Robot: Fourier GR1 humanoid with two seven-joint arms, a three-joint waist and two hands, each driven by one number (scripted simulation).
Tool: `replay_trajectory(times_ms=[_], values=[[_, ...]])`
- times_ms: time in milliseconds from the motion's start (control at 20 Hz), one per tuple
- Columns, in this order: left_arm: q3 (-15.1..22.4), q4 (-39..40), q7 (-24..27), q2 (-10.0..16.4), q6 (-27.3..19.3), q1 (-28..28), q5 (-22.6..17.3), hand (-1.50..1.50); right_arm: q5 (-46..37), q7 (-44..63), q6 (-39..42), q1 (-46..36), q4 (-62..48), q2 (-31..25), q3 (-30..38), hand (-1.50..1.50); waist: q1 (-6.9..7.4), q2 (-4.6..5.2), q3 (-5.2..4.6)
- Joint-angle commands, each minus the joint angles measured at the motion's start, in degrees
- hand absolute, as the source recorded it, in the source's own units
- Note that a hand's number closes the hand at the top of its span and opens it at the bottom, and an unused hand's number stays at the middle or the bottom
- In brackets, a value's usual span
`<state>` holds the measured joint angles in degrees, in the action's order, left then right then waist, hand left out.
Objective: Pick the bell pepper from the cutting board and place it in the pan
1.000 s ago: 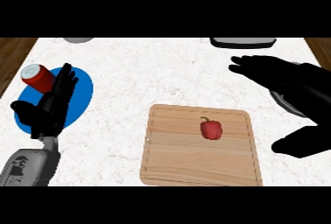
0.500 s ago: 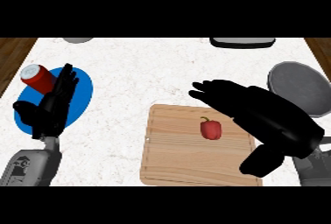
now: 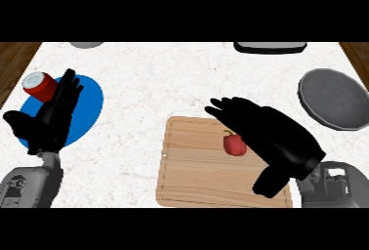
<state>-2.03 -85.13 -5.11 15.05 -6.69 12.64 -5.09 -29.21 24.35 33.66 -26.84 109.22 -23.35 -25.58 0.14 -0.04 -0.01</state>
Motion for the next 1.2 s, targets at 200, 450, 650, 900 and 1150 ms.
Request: replay_trajectory(times_ms=[200,450,650,900,1150], values=[[-2.5,3.7,2.5,-0.2,2.4,1.8,-0.1,0.0,-8.1,-2.0,1.4,0.2,-6.9,2.4,1.4,-1.5,-0.03,0.08,0.0],[0.3,3.8,1.4,-3.8,-0.8,2.6,3.6,0.0,-9.1,-8.4,3.2,0.4,-11.8,2.7,2.7,-1.5,-0.08,0.08,0.01],[-0.9,-1.7,-3.0,-2.0,1.1,1.0,2.2,0.0,-10.9,-7.5,6.1,-3.1,-15.7,6.8,2.0,-1.5,0.25,0.04,0.01],[-0.6,-3.2,-1.0,-4.0,0.1,-2.0,3.9,0.0,-17.3,-13.5,3.3,2.1,-15.9,4.5,0.9,-1.5,0.04,0.01,0.01],[-0.4,-1.0,2.1,-5.1,0.1,-2.0,5.2,0.0,-22.4,-11.2,4.0,1.5,-17.2,7.2,-1.2,-1.5,-0.02,0.03,0.0]])
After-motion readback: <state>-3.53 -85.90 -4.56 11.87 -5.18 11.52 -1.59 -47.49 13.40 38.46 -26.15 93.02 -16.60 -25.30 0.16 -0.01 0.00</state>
